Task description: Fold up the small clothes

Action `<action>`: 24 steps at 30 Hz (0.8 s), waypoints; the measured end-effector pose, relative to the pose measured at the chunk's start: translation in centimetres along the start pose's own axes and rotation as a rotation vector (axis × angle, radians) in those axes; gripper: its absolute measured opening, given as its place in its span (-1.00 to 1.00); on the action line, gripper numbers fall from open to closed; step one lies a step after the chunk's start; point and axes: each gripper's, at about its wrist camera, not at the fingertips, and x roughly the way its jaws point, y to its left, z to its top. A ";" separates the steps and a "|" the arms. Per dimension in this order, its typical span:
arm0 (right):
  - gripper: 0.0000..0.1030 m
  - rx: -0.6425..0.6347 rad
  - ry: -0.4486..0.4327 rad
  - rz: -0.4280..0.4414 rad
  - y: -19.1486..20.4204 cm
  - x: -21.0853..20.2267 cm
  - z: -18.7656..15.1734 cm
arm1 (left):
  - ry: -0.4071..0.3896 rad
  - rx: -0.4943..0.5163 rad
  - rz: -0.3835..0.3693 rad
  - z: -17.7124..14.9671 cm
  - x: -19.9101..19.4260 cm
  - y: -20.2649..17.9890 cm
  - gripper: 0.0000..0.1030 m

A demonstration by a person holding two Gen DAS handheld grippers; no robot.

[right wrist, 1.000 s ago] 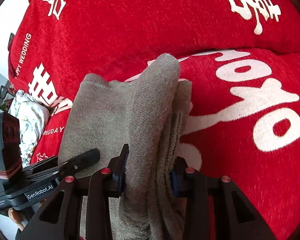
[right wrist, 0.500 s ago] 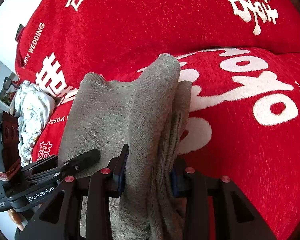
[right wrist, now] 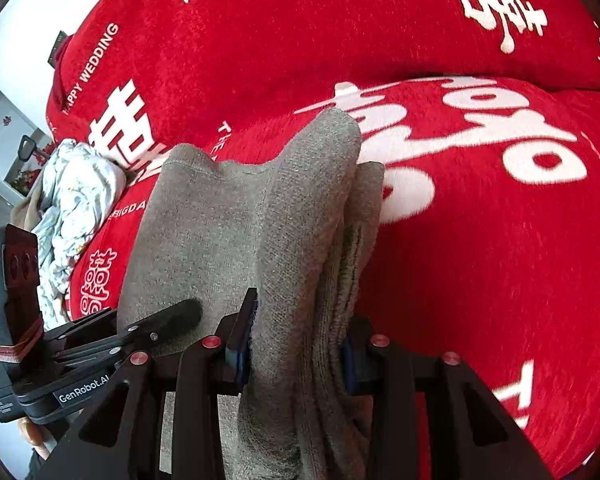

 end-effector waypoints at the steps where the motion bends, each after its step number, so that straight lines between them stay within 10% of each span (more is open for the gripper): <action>1: -0.27 0.000 0.000 0.002 0.0 0.0 -0.4 | -0.002 0.005 0.002 -0.5 -0.1 0.0 -0.16; 13: 0.19 -0.205 -0.234 -0.083 2.6 -5.8 -3.9 | -0.197 0.029 0.123 -3.7 -5.0 -0.2 0.18; 19: 0.26 -0.153 -0.050 -0.036 2.0 -1.4 -5.9 | -0.125 0.134 0.270 -5.6 -1.1 -1.9 0.18; 24: 0.29 -0.258 -0.173 -0.154 4.4 -4.2 -8.5 | -0.248 0.171 0.372 -7.4 -3.7 -3.3 0.18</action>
